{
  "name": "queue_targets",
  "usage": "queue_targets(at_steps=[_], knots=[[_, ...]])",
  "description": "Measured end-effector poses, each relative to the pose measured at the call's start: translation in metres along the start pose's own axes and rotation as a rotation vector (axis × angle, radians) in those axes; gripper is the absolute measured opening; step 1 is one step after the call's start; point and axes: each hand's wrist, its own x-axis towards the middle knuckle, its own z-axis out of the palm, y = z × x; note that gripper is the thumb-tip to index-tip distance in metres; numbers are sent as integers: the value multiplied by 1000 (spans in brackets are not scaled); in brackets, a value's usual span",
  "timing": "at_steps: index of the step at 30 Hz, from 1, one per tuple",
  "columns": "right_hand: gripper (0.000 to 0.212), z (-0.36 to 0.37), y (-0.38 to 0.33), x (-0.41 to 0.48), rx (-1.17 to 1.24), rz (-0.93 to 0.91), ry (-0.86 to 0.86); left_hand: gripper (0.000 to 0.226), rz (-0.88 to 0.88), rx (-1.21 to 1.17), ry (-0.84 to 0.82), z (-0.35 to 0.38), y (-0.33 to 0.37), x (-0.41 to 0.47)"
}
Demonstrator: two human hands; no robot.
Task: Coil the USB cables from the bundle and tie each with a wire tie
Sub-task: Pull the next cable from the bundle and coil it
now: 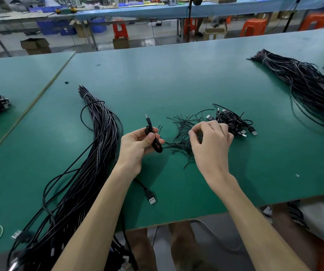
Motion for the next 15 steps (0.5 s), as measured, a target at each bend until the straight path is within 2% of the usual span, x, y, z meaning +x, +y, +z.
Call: queue_targets(at_steps=[3, 6, 9, 15], knots=[[8, 2, -3, -4, 125, -20, 54, 12, -32, -75, -21, 0, 0, 0], [9, -2, -10, -8, 411, 35, 68, 11, -62, -139, -23, 0, 0, 2], [14, -4, -23, -11, 553, 120, -109, 11, -53, -76, -17, 2, -1, 2], [19, 11, -48, -34, 997, 443, -381, 9, 20, -69, 6, 6, -4, -4]])
